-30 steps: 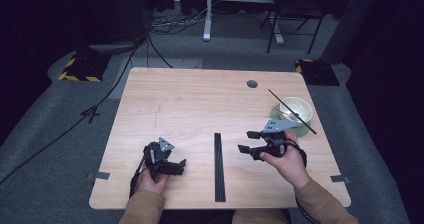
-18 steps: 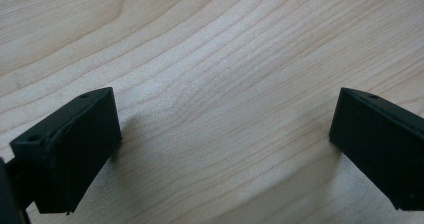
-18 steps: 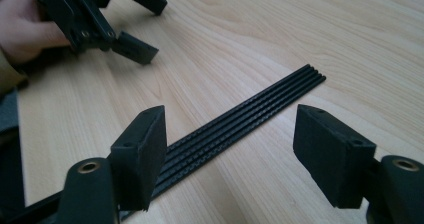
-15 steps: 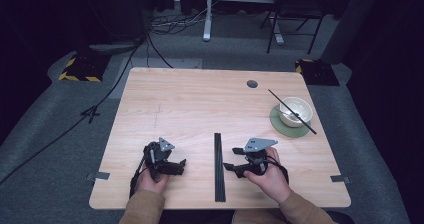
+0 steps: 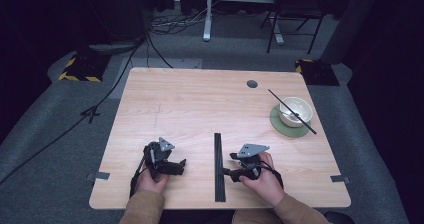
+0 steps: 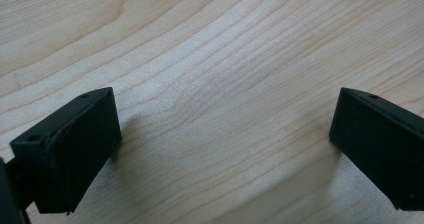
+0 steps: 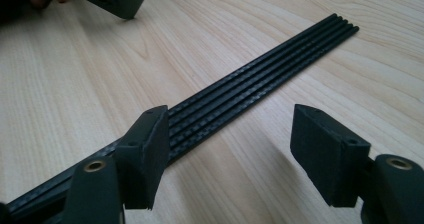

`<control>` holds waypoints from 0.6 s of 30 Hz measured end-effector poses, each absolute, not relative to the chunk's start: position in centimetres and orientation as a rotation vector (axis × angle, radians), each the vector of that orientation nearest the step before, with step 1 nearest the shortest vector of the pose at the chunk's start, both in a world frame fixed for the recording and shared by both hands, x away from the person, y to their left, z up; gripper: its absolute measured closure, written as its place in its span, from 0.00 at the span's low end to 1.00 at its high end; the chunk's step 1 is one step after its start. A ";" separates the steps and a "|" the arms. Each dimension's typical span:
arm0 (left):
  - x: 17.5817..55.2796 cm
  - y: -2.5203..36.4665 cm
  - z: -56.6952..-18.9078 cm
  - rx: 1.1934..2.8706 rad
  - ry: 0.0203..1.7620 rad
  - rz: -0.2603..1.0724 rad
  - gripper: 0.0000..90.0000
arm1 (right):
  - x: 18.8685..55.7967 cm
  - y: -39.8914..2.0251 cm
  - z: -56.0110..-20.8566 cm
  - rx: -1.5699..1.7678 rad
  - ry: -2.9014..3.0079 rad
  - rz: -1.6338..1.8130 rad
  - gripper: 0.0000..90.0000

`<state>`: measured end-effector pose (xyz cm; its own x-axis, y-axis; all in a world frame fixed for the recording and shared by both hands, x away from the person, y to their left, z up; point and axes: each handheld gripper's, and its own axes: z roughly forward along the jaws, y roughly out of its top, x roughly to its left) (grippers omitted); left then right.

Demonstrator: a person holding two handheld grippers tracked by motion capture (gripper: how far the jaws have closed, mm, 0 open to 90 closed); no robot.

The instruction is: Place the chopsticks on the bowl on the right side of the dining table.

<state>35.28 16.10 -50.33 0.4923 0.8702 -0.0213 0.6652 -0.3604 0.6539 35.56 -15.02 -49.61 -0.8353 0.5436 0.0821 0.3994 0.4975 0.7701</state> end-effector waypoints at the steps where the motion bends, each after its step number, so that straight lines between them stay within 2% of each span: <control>1: 35.3 16.1 -50.3 2.137 1.257 0.443 0.00 | 35.6 -15.1 -49.7 0.810 2.566 1.246 0.36; 18: 35.3 16.1 -50.3 2.138 1.257 0.439 0.00 | 35.7 -15.1 -50.2 0.815 2.585 1.254 0.34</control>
